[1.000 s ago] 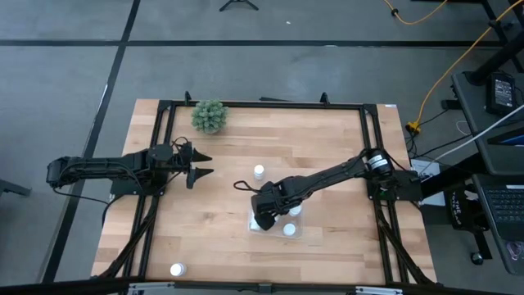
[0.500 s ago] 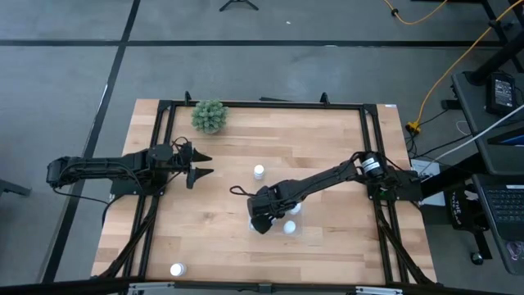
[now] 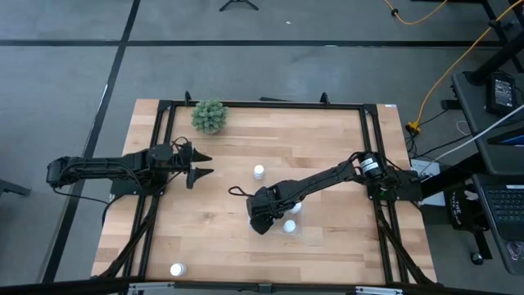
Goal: Pick and place pill bottles into a basket
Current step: Adjust the white medicine bottle on the transparent bin
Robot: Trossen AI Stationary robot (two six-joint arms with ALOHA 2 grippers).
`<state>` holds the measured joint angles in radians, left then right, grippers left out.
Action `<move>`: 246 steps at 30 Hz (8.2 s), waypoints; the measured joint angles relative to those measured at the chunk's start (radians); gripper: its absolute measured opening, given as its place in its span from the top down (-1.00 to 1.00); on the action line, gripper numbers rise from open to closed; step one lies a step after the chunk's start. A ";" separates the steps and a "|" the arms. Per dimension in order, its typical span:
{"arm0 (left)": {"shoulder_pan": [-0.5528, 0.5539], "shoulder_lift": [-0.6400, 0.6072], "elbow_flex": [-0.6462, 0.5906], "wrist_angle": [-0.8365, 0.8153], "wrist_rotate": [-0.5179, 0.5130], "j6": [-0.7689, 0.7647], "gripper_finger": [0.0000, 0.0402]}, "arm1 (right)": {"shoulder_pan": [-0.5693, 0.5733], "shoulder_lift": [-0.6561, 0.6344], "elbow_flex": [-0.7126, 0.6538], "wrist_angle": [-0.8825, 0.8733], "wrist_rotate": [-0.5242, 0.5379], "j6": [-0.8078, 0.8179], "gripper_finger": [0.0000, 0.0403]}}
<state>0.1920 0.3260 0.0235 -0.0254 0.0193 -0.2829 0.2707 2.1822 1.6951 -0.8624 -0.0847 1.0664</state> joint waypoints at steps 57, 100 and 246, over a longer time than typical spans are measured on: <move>0.000 0.000 0.000 0.000 0.000 0.017 -0.26 | -0.071 -0.003 0.060 -0.109 -0.039 0.059 -0.39; 0.000 0.000 0.000 0.000 0.000 0.017 -0.26 | -0.070 0.055 0.062 -0.013 0.004 0.010 -0.36; 0.000 0.386 0.473 0.179 0.358 0.076 -0.15 | -0.030 0.051 0.530 0.180 0.840 -0.845 0.10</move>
<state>0.1917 0.7116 0.4965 0.1537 0.3772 -0.2067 0.2405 2.2337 2.2250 -0.6823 0.7549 0.2216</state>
